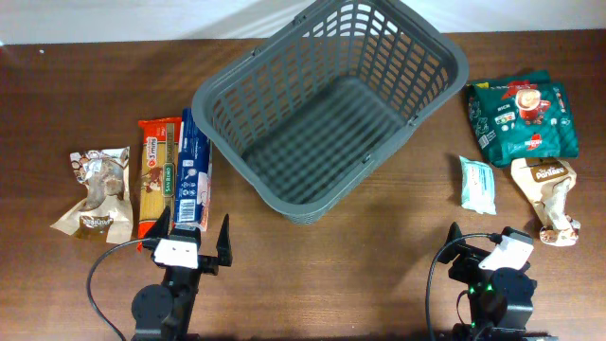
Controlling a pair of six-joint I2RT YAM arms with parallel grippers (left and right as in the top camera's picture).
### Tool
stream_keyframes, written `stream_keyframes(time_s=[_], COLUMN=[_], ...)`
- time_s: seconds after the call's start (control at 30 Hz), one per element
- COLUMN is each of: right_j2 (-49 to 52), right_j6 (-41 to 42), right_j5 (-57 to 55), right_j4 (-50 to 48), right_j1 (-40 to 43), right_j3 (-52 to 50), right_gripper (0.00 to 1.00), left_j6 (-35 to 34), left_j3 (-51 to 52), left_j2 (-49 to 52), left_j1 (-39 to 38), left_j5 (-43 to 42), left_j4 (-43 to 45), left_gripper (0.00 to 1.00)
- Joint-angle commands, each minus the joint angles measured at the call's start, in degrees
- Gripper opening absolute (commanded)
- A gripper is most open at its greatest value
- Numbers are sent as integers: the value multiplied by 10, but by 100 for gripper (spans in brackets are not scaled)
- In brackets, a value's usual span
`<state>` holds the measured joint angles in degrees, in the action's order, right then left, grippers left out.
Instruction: Pack container
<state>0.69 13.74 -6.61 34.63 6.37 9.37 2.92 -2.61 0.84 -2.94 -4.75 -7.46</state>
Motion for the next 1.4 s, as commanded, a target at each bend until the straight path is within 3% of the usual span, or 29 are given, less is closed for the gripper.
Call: stream_keyframes(time_s=[0.0, 0.87, 1.17, 1.37], right_j2=[-5, -5, -5, 10], right_j6=[5, 5, 108, 110], right_j5=[-5, -5, 270, 293], right_j4=[0, -2, -11, -59], right_j1=[-4, -4, -4, -3], right_j3=[-4, -4, -3, 43], right_gripper=[99, 99, 99, 99], left_j6=[-3, -3, -3, -3], left_j3=[5, 5, 5, 5], left_j2=[-5, -5, -5, -5], left_j1=[0, 0, 0, 0], left_j5=[-10, -10, -10, -10], left_j4=[2, 2, 2, 2], left_gripper=[99, 99, 99, 99])
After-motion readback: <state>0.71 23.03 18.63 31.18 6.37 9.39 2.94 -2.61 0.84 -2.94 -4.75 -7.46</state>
